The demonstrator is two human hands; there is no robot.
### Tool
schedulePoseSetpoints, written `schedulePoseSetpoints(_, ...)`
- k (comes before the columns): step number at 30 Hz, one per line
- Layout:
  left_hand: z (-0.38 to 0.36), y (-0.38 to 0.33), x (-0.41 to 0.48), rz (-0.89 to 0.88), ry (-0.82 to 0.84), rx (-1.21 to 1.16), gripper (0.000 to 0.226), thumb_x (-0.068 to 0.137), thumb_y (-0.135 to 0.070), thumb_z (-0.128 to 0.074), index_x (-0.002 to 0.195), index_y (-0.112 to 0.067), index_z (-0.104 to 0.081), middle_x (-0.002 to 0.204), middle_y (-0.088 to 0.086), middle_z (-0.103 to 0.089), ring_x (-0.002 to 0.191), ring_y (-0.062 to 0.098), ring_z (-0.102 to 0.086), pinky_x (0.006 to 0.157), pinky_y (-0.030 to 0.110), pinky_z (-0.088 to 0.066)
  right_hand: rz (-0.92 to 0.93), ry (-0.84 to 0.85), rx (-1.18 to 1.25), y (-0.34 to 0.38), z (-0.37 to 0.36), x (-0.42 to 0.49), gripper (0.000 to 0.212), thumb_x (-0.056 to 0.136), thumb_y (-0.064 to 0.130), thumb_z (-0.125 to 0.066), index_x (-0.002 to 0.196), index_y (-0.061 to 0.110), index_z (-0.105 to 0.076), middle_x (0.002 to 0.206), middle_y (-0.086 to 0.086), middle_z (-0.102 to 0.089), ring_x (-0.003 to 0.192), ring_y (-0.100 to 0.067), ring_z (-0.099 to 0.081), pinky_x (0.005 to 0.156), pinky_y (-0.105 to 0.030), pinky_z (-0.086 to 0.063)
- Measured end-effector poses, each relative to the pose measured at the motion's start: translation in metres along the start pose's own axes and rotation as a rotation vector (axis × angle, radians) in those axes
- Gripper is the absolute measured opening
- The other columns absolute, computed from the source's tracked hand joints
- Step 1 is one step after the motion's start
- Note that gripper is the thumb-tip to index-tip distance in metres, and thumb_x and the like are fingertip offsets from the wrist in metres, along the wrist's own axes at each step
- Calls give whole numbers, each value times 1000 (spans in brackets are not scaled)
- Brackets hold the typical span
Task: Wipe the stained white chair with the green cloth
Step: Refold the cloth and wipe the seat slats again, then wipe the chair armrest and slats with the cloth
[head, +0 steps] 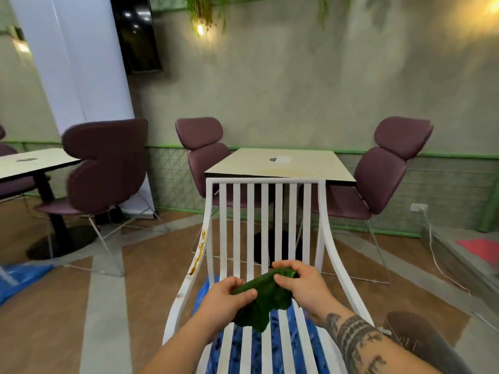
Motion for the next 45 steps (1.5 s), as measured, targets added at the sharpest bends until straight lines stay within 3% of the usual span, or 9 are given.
schedulePoseSetpoints(7, 21, -15, 1, -20, 113, -268, 27, 94, -24, -69, 109, -2, -67, 101, 18, -75, 91, 30, -72, 76, 38, -57, -97, 58, 281, 28, 1, 1, 30, 91, 0, -71, 118, 13, -70, 112, -19, -74, 98, -37, -74, 81, -48, -62)
schedulePoseSetpoints(11, 19, -35, -1, -46, 125, -546, 24, 97, -10, -65, 118, -1, -61, 110, 23, -74, 98, 38, -73, 78, 42, -59, -123, 81, 132, 27, -5, -3, 36, 94, 16, -72, 128, 14, -62, 126, -13, -69, 108, -31, -71, 84, -42, -62)
schedulePoseSetpoints(14, 12, -44, 0, -44, 11, -454, 21, 96, -14, -69, 116, -10, -66, 105, 18, -76, 96, 37, -74, 82, 48, -62, -63, 43, -169, 24, -13, -5, 51, 98, 37, -65, 144, 22, -49, 144, 2, -50, 131, -20, -53, 97, -30, -49)
schedulePoseSetpoints(17, 5, -43, 4, -27, -67, -297, 16, 96, -25, -69, 111, -21, -68, 103, 11, -75, 97, 32, -73, 87, 51, -61, -84, 102, -129, 20, -28, -10, 37, 101, 46, -56, 134, 29, -55, 139, 9, -57, 116, -7, -55, 96, -31, -43)
schedulePoseSetpoints(20, -1, -39, 4, 4, -11, -291, 17, 94, -32, -69, 110, -27, -71, 106, 7, -76, 103, 29, -72, 91, 50, -60, -169, 202, -5, 3, -40, -10, 34, 99, 41, -61, 131, 29, -58, 127, 5, -68, 110, -11, -67, 82, -26, -55)
schedulePoseSetpoints(27, 16, -40, 14, -50, -84, -105, 15, 89, -31, -76, 100, -21, -73, 96, 3, -76, 92, 18, -72, 77, 29, -60, -81, 79, -171, -4, -41, 1, 26, 94, 34, -70, 111, 13, -73, 93, -3, -80, 89, -22, -76, 90, -48, -60)
schedulePoseSetpoints(33, 26, -21, 29, 83, 1, -510, 21, 97, -24, -67, 112, -8, -63, 104, 11, -77, 98, 28, -73, 76, 35, -59, -224, 160, 175, 14, -62, 18, 28, 98, 29, -65, 115, 6, -69, 103, -23, -76, 94, -44, -74, 83, -58, -60)
schedulePoseSetpoints(40, 55, -8, 75, 86, -387, -751, 31, 88, -3, -75, 113, -14, -59, 103, 14, -75, 93, 34, -74, 85, 51, -61, -285, 145, 466, -8, -110, 60, 38, 91, 13, -68, 129, 12, -61, 115, -21, -73, 104, -42, -72, 92, -57, -57)
schedulePoseSetpoints(45, 96, 3, 120, 87, -409, -626, 21, 88, -8, -77, 106, -12, -68, 93, 7, -79, 87, 24, -76, 74, 35, -63, -259, 85, 350, -22, -142, 125, 30, 94, 6, -67, 123, 10, -63, 104, -20, -77, 93, -41, -75, 85, -57, -59)
Point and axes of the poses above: each hand's wrist, its own x-axis towards the middle knuckle, its own z-axis out of the back of the hand, y = z × x, the point moved 3 cm from there along x, towards the middle knuckle
